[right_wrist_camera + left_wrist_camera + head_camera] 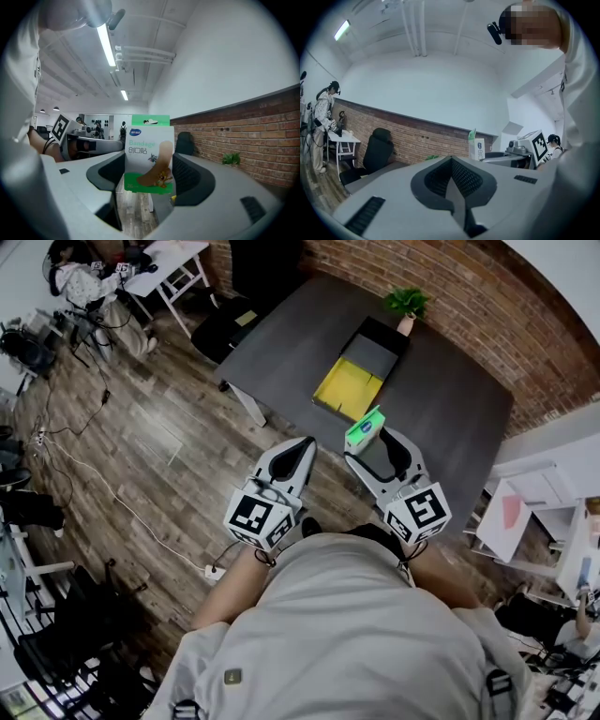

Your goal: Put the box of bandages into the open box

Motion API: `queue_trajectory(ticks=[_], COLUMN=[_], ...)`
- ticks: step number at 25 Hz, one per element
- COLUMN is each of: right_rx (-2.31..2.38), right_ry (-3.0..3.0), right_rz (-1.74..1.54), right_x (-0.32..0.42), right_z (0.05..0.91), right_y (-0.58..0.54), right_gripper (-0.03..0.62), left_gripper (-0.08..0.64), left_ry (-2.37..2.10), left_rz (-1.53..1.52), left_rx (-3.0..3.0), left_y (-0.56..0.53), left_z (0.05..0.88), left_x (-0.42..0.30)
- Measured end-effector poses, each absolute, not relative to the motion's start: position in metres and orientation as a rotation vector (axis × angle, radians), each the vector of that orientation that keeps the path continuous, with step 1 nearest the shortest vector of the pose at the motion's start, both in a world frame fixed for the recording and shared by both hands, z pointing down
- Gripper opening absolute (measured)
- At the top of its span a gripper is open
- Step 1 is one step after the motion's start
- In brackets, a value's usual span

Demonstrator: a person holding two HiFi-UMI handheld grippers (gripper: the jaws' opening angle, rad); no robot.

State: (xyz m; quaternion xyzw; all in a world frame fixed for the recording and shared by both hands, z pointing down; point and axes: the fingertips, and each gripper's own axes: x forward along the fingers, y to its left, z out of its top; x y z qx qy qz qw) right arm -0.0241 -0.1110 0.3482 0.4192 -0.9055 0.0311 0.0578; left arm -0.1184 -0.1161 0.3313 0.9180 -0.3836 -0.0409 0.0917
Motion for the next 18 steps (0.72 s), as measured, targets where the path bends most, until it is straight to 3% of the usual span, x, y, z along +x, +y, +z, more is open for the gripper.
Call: queue_trajectory(ticks=[18], right_rx=[1.2], right_ry=[-2.757], right_rz=[0.163], right_x=[-0.026], right_z=[0.368], right_y=[-0.207], right_gripper=[0.31], left_gripper=[0.015], left_ry=[-1.21], left_rz=[-0.062], left_rx=[2.671], left_y=[-0.201], left_z=[0.351], left_x=[-0.134])
